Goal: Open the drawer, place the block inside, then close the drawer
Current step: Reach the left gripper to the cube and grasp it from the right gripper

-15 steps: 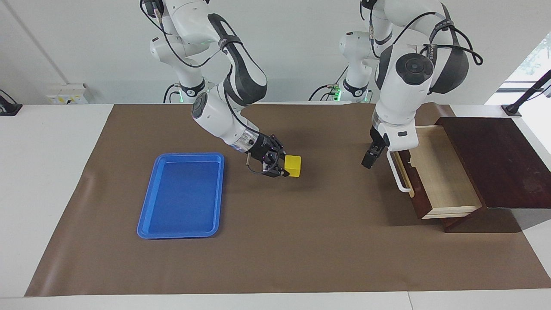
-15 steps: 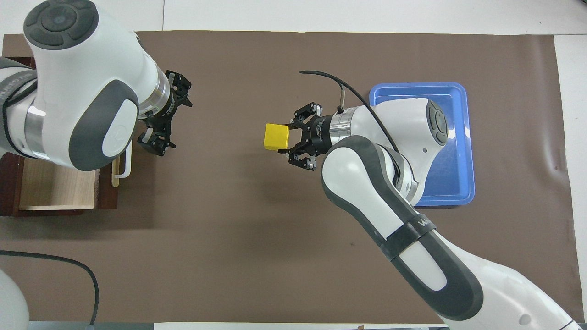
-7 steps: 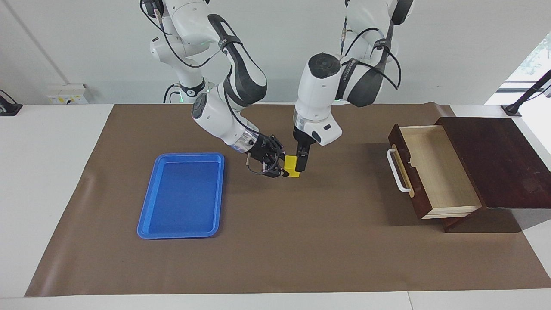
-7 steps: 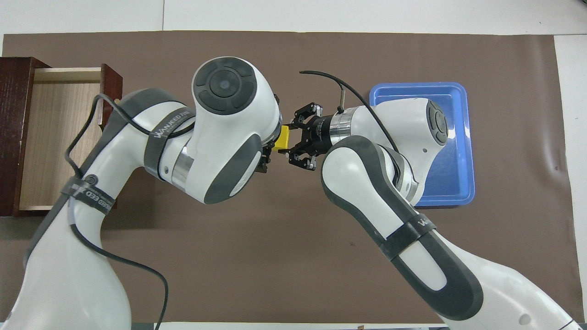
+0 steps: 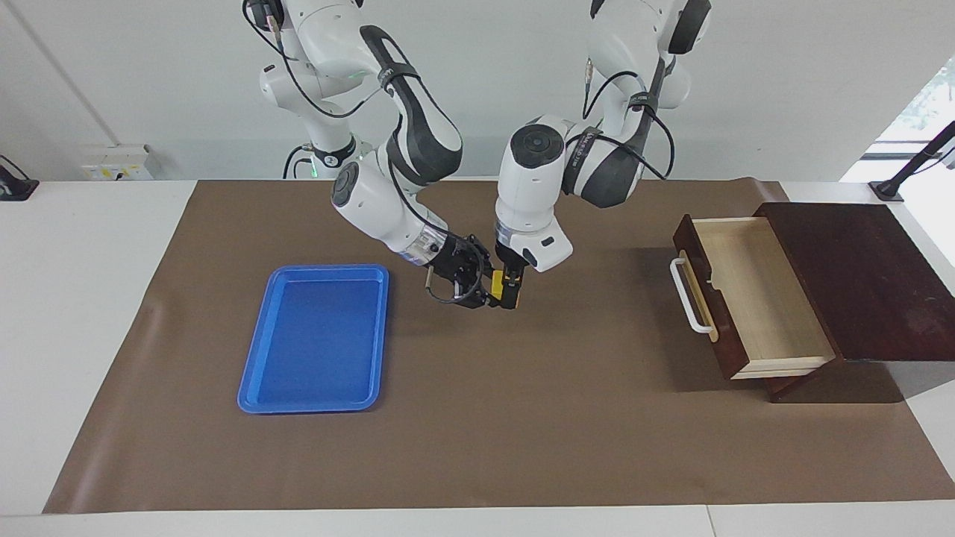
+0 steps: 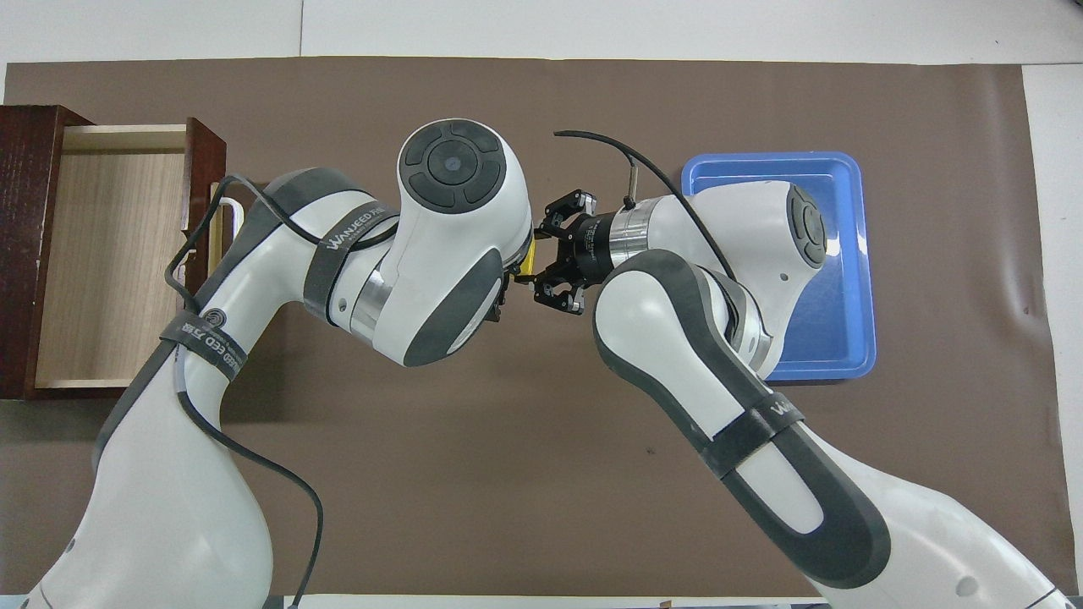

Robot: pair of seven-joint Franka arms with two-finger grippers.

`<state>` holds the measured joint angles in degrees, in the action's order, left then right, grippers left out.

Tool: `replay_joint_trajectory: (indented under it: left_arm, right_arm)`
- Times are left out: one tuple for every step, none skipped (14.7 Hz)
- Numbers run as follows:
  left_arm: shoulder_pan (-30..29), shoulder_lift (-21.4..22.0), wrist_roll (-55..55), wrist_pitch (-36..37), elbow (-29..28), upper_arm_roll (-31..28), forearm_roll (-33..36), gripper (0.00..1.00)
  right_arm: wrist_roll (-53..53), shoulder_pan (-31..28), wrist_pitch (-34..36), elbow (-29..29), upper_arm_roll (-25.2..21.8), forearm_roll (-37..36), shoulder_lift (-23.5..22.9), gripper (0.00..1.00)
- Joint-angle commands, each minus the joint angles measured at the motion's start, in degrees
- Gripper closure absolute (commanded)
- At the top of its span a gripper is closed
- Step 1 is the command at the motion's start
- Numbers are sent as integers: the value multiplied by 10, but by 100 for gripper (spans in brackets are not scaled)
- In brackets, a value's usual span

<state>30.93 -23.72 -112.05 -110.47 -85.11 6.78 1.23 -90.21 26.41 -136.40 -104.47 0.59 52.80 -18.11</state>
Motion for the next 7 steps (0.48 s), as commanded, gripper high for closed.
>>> replay_joint_trajectory:
  left_arm:
    - [4,-5,-20,6,12,-4,12,1]
    - [4,-5,-24,10,13,-4,17,16]
    - [4,-5,-29,11,12,-4,18,36]
    - [4,-5,-30,10,13,-4,17,52]
    - [4,-5,-30,12,14,-4,17,66]
    - [4,-5,-30,16,14,-3,15,75]
    - [4,-5,-33,17,14,-3,14,91]
  right_arm:
    - [-8,-4,-7,1,5,9,0,100]
    - [-8,-5,-8,2,5,9,0,100]
    - [-8,-5,-7,2,5,9,0,100]
    - [-8,-6,-7,2,5,9,1,100]
    - [-8,-6,-7,2,5,9,0,100]
    - [-8,-6,-7,2,5,9,0,100]
    - [-8,-6,-6,2,5,9,0,100]
